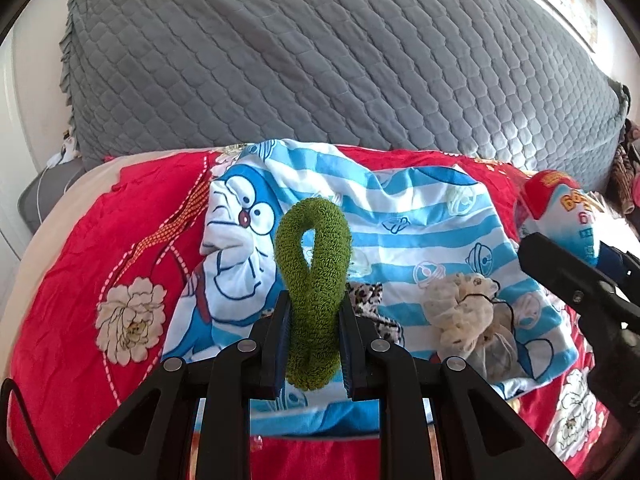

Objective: Organize objects
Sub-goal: 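Lower the green scrunchie onto the cloth while the right tool lowers the egg beside it, then open both tools to release the scrunchie and egg onto the cloth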

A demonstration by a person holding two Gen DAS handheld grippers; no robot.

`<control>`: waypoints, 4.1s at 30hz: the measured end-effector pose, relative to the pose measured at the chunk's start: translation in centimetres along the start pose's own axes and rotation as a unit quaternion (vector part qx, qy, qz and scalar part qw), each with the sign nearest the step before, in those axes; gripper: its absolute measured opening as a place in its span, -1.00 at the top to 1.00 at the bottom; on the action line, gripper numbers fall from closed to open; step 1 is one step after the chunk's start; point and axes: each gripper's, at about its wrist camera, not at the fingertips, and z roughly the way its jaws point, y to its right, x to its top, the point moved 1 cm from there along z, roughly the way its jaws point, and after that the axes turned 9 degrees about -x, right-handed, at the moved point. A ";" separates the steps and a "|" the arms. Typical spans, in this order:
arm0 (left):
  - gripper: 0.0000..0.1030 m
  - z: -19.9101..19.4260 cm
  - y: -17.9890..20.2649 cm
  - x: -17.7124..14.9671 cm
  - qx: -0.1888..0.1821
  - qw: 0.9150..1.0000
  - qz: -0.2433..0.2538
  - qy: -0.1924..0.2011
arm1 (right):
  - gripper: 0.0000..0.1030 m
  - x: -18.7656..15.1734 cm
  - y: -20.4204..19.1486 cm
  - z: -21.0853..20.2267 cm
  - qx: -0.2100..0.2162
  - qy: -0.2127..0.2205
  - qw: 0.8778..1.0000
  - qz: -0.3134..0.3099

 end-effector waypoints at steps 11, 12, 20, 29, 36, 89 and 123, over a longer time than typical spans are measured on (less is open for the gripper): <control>0.58 3.6 -0.2 1.3 -0.001 1.000 0.005 -0.003 | -0.06 -0.9 -0.2 5.3 -0.011 -0.006 1.000 -0.023; 0.58 4.0 -0.3 1.3 0.000 1.000 0.003 -0.003 | -0.06 -1.0 -0.2 5.6 -0.011 -0.006 1.000 -0.023; 0.58 6.2 -0.5 1.1 0.006 1.000 -0.001 -0.007 | -0.06 -1.1 0.1 7.1 -0.002 -0.002 1.000 -0.015; 0.58 6.9 0.0 0.9 0.014 1.000 0.004 -0.009 | -0.06 -1.4 0.3 7.9 0.000 -0.013 1.000 -0.016; 0.58 7.6 0.1 1.0 0.017 1.000 0.003 -0.017 | -0.06 -1.8 0.2 8.8 -0.001 -0.024 1.000 -0.020; 0.09 8.1 -1.7 0.1 0.024 0.999 0.001 -0.048 | -0.09 -3.3 -0.5 10.1 -0.028 -0.102 0.993 -0.043; -0.48 -0.8 -2.2 -1.0 -0.012 0.999 -0.010 -0.043 | -0.47 -3.9 -1.5 3.2 -0.039 -0.105 0.991 -0.069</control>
